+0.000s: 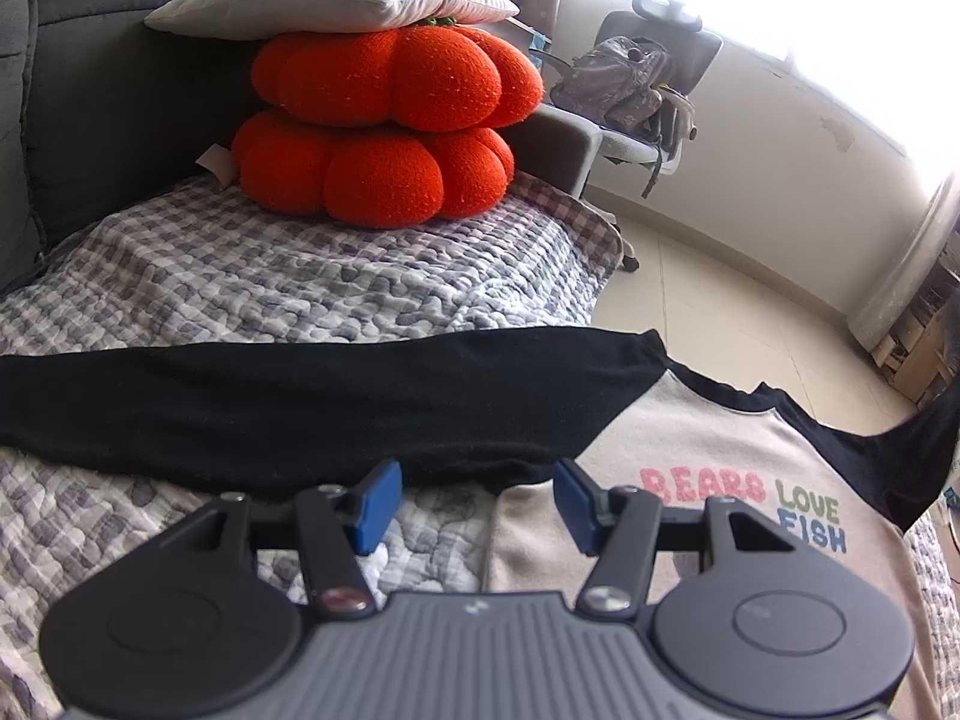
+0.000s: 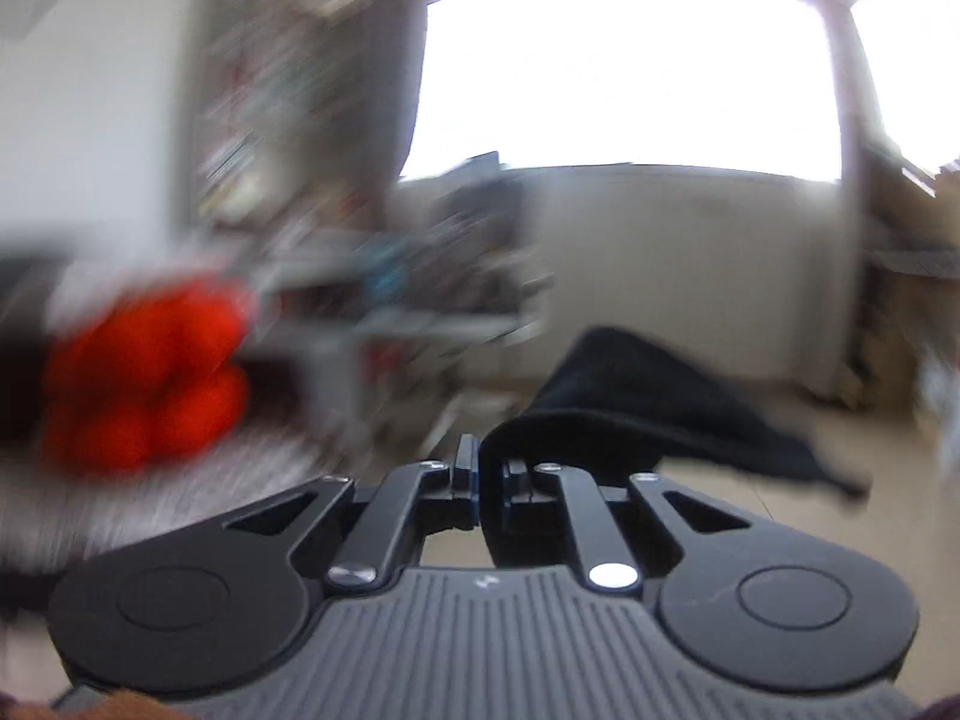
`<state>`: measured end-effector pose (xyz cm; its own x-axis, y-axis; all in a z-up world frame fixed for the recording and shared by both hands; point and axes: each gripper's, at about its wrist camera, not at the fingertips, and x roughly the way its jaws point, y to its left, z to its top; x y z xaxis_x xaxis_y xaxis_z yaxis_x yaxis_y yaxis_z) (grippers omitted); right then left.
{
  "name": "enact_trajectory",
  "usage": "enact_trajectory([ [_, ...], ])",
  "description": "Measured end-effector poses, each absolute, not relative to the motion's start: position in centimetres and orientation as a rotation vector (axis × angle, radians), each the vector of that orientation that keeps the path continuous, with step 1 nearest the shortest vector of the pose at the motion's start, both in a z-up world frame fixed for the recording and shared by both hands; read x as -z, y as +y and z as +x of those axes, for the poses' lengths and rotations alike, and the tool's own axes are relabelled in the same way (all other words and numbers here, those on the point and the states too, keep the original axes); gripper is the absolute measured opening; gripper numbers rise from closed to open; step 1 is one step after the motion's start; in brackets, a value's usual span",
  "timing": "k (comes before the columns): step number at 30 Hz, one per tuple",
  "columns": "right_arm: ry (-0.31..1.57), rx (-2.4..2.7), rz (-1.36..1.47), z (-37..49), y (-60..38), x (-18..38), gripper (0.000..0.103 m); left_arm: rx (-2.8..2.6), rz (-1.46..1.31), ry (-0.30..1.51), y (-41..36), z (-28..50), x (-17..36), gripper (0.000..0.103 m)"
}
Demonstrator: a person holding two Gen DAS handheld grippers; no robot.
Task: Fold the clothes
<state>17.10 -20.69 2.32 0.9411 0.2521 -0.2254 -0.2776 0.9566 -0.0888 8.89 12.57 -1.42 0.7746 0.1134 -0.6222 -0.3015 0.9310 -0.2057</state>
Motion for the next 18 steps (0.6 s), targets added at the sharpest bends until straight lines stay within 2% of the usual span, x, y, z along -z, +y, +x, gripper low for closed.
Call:
enact_trajectory([
  [2,0.322,-0.363,-0.33,16.0,-15.2,1.1,0.017,-0.238,-0.295,0.654,12.7,8.7,1.6,0.058],
  [3,0.358,-0.393,-0.412,15.5,-13.3,2.8,0.026,-0.241,-0.3,0.657,12.9,8.6,1.7,0.058],
  [6,0.422,-0.467,-0.551,14.5,-10.4,5.8,0.031,-0.246,-0.33,0.651,13.8,8.3,1.5,0.058],
  [8,0.444,-0.508,-0.542,14.5,-10.8,5.3,0.035,-0.245,-0.344,0.643,14.1,8.2,1.3,0.058],
  [9,0.443,-0.51,-0.523,14.5,-11.3,4.7,0.045,-0.241,-0.341,0.643,14.0,8.3,1.3,0.058],
  [11,0.44,-0.511,-0.485,14.4,-12.5,3.7,0.052,-0.23,-0.336,0.646,13.8,8.5,1.4,0.058],
  [18,0.477,-0.49,-0.315,15.9,-15.1,2.6,0.052,-0.228,-0.342,0.646,13.6,8.7,1.4,0.058],
])
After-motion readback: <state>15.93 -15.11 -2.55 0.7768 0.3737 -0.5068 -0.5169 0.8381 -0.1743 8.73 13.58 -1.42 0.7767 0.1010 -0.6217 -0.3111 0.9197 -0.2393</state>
